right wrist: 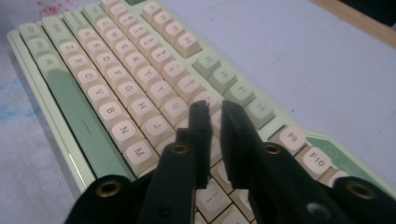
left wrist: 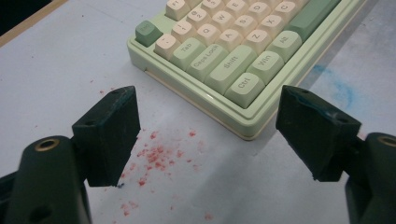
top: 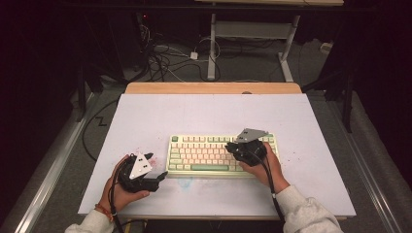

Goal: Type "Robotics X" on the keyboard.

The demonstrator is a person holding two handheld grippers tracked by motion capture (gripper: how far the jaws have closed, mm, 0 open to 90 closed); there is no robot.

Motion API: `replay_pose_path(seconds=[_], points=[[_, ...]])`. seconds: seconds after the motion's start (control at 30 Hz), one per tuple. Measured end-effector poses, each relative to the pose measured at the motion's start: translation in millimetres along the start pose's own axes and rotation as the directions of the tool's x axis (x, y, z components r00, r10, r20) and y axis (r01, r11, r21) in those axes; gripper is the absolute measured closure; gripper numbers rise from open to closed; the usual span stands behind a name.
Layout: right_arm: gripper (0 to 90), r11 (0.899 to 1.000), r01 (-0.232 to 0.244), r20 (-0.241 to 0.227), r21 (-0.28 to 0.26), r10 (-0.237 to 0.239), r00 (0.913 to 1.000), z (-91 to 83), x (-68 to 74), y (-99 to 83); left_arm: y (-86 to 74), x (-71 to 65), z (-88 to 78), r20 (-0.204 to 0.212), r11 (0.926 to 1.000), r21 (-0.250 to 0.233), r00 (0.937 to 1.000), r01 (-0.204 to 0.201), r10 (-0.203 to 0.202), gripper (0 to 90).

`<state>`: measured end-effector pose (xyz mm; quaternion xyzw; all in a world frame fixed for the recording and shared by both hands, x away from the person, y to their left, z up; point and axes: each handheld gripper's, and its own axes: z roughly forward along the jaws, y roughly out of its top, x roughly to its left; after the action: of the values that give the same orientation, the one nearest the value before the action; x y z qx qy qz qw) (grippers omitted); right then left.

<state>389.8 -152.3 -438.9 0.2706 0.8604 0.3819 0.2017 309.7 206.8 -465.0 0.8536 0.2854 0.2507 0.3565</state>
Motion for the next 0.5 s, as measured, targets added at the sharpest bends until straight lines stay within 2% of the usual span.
replay_pose_path(seconds=[0.07, 0.27, 0.37, 0.5], points=[[76.6, 1.0, -0.006, -0.002, -0.029, 0.006, 1.0, -5.6, -1.1, 0.1, 0.1, 0.0, 0.2, 0.0, 1.0, 0.001, 1.0, 0.0, 0.0, 20.7], [55.4, 0.997, -0.012, 0.021, -0.082, 0.014, 0.9997, -20.1, -2.3, -0.8, 0.3, -0.5, 0.4, 0.002, 1.0, 0.004, 1.0, 0.0, 0.0, 20.7], [48.8, 0.993, -0.016, 0.024, -0.12, 0.019, 0.9995, -27.7, -2.5, -2.6, 0.2, -0.5, 0.5, 0.004, 1.0, 0.004, 1.0, 0.0, 0.0, 20.8], [41.5, 0.987, 0.002, 0.044, -0.158, 0.005, 0.999, -38.0, -2.5, -6.2, 0.2, -0.6, 1.0, 0.005, 1.0, 0.004, 1.0, 0.002, -0.002, 20.8]])
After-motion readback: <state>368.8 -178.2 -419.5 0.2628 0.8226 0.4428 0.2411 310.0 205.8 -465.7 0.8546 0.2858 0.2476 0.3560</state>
